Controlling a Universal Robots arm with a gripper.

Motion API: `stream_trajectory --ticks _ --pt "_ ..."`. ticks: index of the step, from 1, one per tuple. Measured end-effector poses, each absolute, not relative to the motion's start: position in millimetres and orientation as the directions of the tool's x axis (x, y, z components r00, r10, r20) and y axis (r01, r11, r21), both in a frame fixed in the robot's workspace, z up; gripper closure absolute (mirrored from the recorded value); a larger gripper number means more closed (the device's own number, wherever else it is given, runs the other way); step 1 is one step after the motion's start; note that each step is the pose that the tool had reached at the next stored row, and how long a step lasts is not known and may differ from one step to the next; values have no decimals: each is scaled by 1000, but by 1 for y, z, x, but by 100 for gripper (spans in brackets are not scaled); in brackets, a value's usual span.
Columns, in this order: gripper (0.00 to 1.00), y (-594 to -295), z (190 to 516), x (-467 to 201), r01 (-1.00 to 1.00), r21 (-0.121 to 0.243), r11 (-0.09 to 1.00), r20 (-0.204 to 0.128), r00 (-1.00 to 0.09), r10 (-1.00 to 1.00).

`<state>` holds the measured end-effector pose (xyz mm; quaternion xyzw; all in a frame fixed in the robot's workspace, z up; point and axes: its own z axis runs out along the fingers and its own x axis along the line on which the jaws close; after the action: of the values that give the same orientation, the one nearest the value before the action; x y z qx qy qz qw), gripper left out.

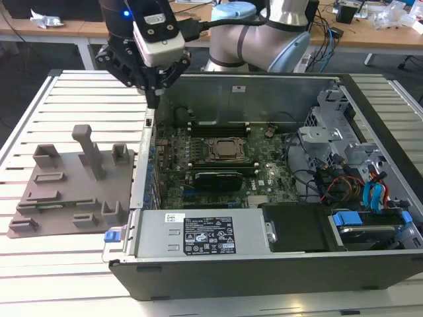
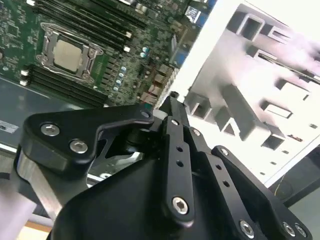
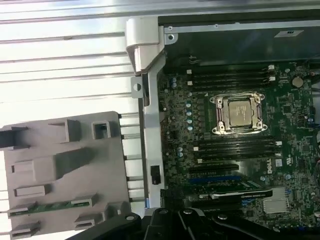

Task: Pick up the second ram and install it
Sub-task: 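Reach for the second ram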

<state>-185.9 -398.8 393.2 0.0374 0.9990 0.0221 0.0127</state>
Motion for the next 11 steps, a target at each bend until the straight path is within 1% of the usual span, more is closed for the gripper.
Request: stream_trajectory --ticks 6,11 --pt "90 -399 392 -239 74 45 996 -24 -997 75" --pt "90 -399 392 -270 74 45 996 -24 -997 75"
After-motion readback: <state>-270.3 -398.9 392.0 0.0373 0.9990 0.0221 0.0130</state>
